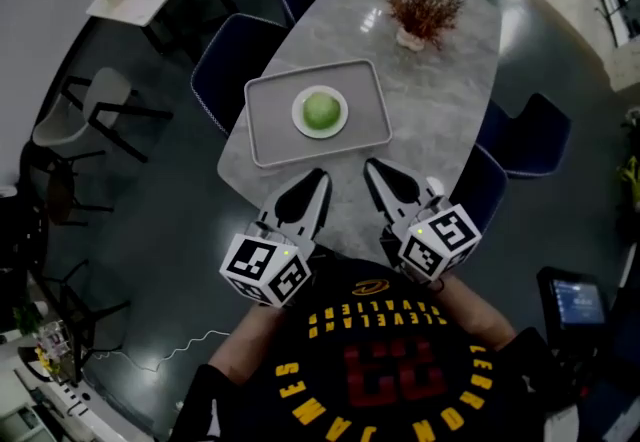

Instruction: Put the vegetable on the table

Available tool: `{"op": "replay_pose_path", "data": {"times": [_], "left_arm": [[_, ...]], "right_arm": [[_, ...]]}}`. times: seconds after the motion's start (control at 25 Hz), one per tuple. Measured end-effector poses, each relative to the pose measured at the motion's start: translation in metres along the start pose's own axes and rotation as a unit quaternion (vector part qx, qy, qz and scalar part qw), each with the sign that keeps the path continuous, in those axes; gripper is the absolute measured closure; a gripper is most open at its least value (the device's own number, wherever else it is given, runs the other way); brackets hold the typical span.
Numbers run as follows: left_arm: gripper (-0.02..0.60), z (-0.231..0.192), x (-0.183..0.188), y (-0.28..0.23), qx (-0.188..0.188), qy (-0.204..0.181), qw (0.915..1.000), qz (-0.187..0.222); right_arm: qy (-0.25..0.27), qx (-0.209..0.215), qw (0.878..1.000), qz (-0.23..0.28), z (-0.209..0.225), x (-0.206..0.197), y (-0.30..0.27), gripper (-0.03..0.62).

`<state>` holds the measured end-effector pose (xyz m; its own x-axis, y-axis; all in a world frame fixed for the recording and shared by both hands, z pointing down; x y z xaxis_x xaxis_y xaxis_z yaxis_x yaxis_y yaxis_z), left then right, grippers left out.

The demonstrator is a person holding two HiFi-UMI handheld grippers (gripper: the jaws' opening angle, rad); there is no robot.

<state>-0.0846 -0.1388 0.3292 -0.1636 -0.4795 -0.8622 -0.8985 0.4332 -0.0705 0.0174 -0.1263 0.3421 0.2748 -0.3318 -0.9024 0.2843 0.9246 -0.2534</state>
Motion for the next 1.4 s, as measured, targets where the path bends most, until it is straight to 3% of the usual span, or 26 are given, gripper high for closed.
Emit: {"op": "replay_pose_path", "data": {"times": [0.12,0.24,0.32,0.36,0.4,0.48,0.68,1.04,1.4], "left_arm": [[0.543,-0.042,-0.003,-0.018,0.025,-0.014,0.9982,-0.053],[0.541,-0.081,-0.012,-0.032,0.027,0.004,0.9960,-0.085],[0.541,-0.100,-0.017,-0.040,0.021,0.018,0.9947,-0.099],[0.541,-0.109,-0.019,-0.045,0.019,0.025,0.9941,-0.104],[0.523,-0.117,-0.021,-0.048,0.018,0.031,0.9936,-0.107],[0.492,-0.132,-0.025,-0.056,0.017,0.044,0.9921,-0.116],[0.489,-0.185,-0.038,-0.071,0.027,0.078,0.9855,-0.148],[0.489,-0.271,-0.078,-0.090,0.068,0.119,0.9660,-0.219],[0.489,-0.311,-0.130,-0.110,0.080,0.129,0.9403,-0.305]], "right_arm": [[-0.014,-0.039,0.999,-0.025,0.025,-0.001,-0.026,0.589],[-0.014,-0.069,0.996,-0.048,0.043,-0.008,-0.048,0.588],[-0.012,-0.081,0.995,-0.063,0.050,-0.013,-0.062,0.573],[-0.012,-0.086,0.994,-0.070,0.054,-0.016,-0.068,0.515],[-0.012,-0.090,0.993,-0.078,0.058,-0.019,-0.074,0.505],[-0.012,-0.101,0.990,-0.095,0.066,-0.025,-0.083,0.507],[-0.026,-0.123,0.983,-0.135,0.087,-0.051,-0.112,0.507],[-0.073,-0.149,0.967,-0.195,0.132,-0.109,-0.166,0.507],[-0.109,-0.181,0.943,-0.257,0.170,-0.174,-0.195,0.507]]}}
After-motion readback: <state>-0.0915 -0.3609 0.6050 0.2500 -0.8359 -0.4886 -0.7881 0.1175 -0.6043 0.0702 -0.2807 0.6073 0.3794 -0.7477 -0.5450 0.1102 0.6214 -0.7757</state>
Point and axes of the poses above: the fingertips, and each gripper's own axes: y backward along the fingers, z to its right, x out of its top, the point moved 2 cm from there along y, backward along the fingers, and after that the axes turned 11 degrees about -x, right-handed, at the moved point
